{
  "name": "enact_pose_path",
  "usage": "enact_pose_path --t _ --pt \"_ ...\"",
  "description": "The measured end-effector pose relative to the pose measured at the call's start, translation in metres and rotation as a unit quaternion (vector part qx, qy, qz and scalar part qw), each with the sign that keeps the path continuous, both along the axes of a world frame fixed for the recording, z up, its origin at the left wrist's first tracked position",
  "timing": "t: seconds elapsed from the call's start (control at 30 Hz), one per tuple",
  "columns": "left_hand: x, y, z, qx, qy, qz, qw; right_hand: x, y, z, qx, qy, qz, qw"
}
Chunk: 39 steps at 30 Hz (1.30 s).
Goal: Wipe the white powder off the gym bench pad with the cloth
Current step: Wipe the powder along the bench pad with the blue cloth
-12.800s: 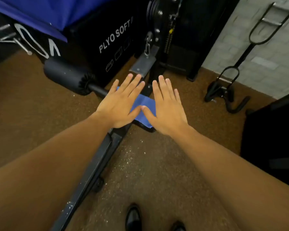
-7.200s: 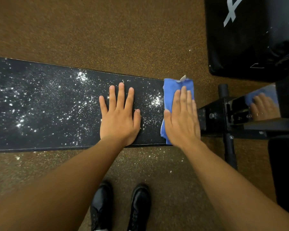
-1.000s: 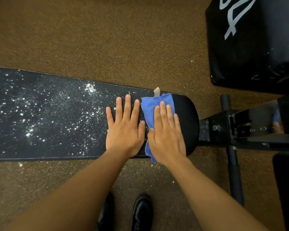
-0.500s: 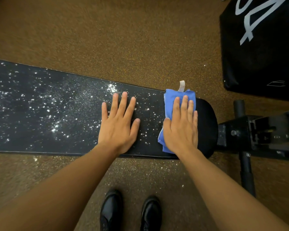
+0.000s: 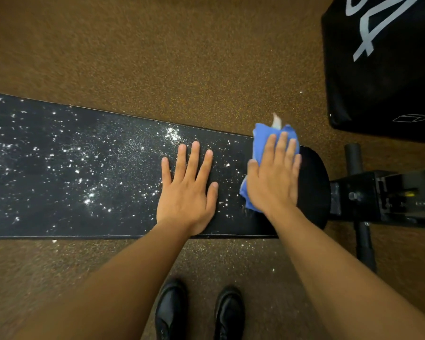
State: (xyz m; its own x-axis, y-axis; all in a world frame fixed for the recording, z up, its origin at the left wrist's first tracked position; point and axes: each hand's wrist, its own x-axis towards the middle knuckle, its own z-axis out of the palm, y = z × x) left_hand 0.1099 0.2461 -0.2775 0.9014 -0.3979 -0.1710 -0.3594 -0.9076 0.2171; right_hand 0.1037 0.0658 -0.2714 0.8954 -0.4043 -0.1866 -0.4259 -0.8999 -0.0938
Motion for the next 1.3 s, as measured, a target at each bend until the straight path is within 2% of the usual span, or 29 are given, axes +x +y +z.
enact_pose_path --t 0.17,0.27,0.4,0.47,0.57,0.63,0.83,0.97,1.03,1.1,1.23,1.3 --pt "0.001 0.000 -0.001 -0.008 -0.001 0.002 1.000 -0.064 0.028 0.005 0.002 -0.005 0.138 0.990" --pt "0.001 0.001 -0.001 -0.008 0.002 -0.001 1.000 -0.066 0.004 0.003 -0.001 0.006 0.124 0.992" --pt "0.001 0.000 -0.002 -0.009 0.001 -0.004 1.000 -0.001 -0.001 -0.002 -0.022 -0.003 0.010 1.000" --pt "0.000 -0.001 -0.003 -0.005 -0.001 -0.003 1.000 0.003 0.011 -0.002 -0.028 -0.012 0.035 0.999" --pt "0.001 0.000 -0.002 -0.002 -0.004 0.000 1.000 -0.043 0.027 0.004 -0.018 -0.001 0.134 0.991" --pt "0.000 0.000 -0.001 -0.002 -0.001 0.000 1.000 -0.062 0.017 0.005 -0.004 0.017 0.152 0.988" --pt "-0.001 -0.001 0.000 0.000 0.001 0.003 1.000 0.003 0.013 0.002 -0.004 0.002 0.003 1.000" --pt "0.000 0.000 0.001 -0.005 -0.001 0.004 1.000 -0.049 0.022 0.003 -0.015 -0.011 0.135 0.991" --pt "-0.001 0.001 0.001 -0.008 -0.002 0.003 1.000 -0.073 0.007 0.003 -0.014 0.011 0.178 0.984" --pt "-0.001 0.001 0.000 -0.007 -0.002 0.003 1.000 -0.064 -0.011 0.001 -0.020 0.018 0.147 0.989" --pt "-0.001 0.000 -0.001 0.002 -0.005 0.002 1.000 0.007 0.002 0.002 -0.011 0.006 0.013 1.000" --pt "0.000 0.000 -0.002 0.000 -0.004 0.001 1.000 0.009 0.022 0.000 -0.013 -0.003 0.046 0.999"
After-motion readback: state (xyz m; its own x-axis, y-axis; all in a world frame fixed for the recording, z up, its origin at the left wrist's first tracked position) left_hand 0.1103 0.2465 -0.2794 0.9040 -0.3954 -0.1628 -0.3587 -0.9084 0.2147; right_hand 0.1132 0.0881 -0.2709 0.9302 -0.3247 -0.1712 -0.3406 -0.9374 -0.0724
